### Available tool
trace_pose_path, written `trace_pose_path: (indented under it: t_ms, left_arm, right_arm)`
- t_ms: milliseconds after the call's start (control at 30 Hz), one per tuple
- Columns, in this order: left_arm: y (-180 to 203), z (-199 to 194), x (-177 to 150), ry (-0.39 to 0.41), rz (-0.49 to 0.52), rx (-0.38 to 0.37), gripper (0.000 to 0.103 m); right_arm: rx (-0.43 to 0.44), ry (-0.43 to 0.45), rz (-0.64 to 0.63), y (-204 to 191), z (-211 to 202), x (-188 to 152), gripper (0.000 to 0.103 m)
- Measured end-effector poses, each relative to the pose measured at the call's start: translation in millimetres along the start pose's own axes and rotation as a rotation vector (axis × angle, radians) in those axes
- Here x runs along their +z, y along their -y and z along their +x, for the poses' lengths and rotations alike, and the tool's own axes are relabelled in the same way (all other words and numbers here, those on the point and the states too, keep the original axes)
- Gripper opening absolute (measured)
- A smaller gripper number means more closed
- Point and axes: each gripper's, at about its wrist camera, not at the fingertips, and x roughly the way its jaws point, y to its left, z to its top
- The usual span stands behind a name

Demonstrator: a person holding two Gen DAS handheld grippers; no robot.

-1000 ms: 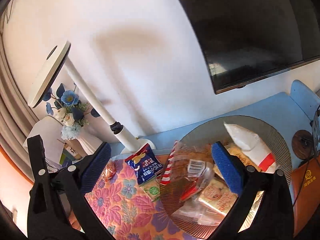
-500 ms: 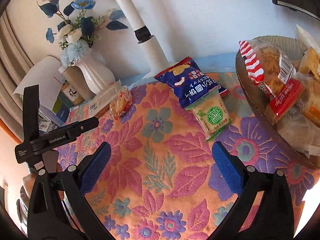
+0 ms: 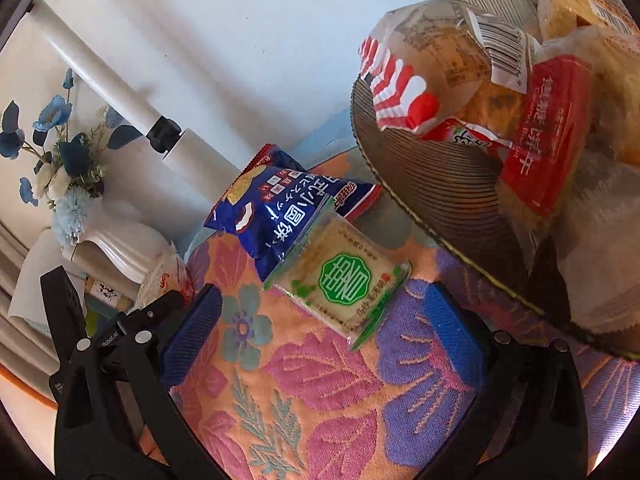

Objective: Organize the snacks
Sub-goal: 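Move the left tool to the clear bread pack while the right tool approaches the green-label cracker pack, then grasp the clear bread pack with the left tool while the right tool grasps the green-label cracker pack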

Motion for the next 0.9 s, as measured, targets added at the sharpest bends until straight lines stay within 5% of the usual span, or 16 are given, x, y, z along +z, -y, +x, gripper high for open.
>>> trace_pose_path:
  t_ms: [233,267,300,500,767,900]
  left_arm:
    - [-2,7,10,0.026,-0.071,-0.037,0.098]
    - [0,7,10,0.032,-0.061,-0.046,0.096]
    - [2,5,9,0.042,-0.044,-0.017,0.079]
    - [12,-7,-2,0.053,0.005,0.023,0.061]
    - [37,-51,-46,0.067,0.11,0.026,0.061]
    - [51,-63,-78,0.018,0.189,0.099,0.062]
  right_arm:
    - [-0.073,-0.031,-0.112,-17,11,3,0.099]
    - [-0.083,-0.031,-0.132,-20,11,2,0.082]
    - [-0.069,-0.043,-0.143,-23,13,0,0.066]
    - [-0.013,-0.05,-0.163,-26,3,-8,0.063]
    - [-0.084,-0.088,-0.348,-43,-41,-39,0.063]
    - [-0.164,-0.162,-0.454,-54,-44,-57,0.065]
